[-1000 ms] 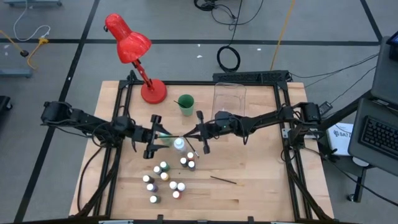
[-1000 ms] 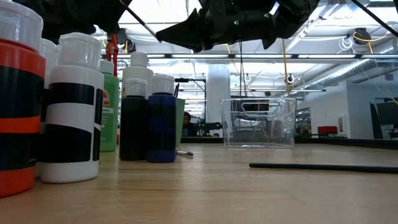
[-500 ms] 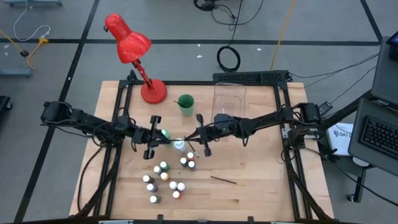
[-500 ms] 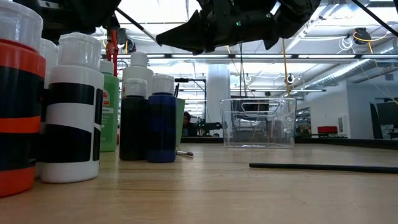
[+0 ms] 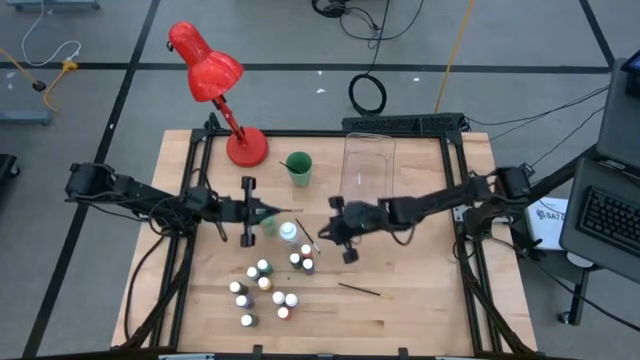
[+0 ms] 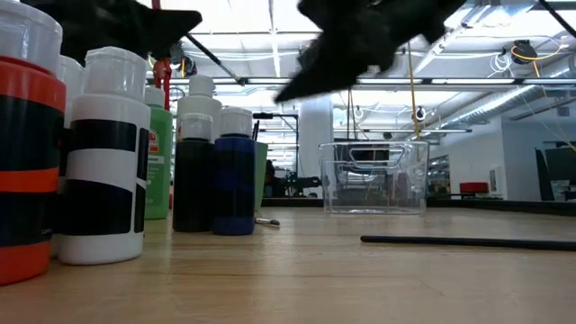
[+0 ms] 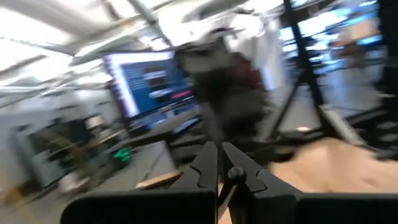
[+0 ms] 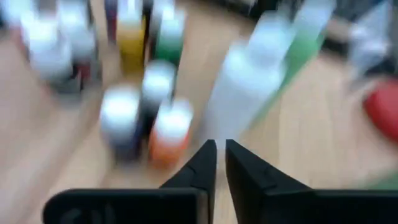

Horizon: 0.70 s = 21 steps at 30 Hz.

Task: Pick & Place Paint Supplies
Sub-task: Put the silver paintbrush into the green cup

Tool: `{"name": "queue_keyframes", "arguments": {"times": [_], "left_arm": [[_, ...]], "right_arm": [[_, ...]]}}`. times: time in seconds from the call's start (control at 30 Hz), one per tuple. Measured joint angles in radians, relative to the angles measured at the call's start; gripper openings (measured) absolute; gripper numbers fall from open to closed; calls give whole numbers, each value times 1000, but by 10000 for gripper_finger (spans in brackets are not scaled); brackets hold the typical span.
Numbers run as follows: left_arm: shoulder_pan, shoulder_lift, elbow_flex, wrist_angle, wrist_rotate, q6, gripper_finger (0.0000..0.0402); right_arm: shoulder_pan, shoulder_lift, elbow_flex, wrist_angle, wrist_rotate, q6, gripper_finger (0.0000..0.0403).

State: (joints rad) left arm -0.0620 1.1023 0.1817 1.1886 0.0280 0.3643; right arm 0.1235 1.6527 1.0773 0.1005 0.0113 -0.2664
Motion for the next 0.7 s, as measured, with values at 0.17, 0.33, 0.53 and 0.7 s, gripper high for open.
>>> {"name": "queue_keyframes", "arguments": {"times": [0.17, 0.33, 0.53, 0.7], "left_arm": [[0, -1, 113, -61, -183, -27, 1], [28, 1, 421, -599, -346, -91, 1], [70, 101, 737, -1068, -485, -163, 1], [134, 190, 776, -1117, -554, -227, 1]], "right_arm": [[127, -64, -99, -73, 175, 14, 50], [240, -121, -293, 176, 359, 26, 54], [331, -228, -509, 542, 430, -20, 40], [345, -329, -664, 692, 432, -72, 25]]}}
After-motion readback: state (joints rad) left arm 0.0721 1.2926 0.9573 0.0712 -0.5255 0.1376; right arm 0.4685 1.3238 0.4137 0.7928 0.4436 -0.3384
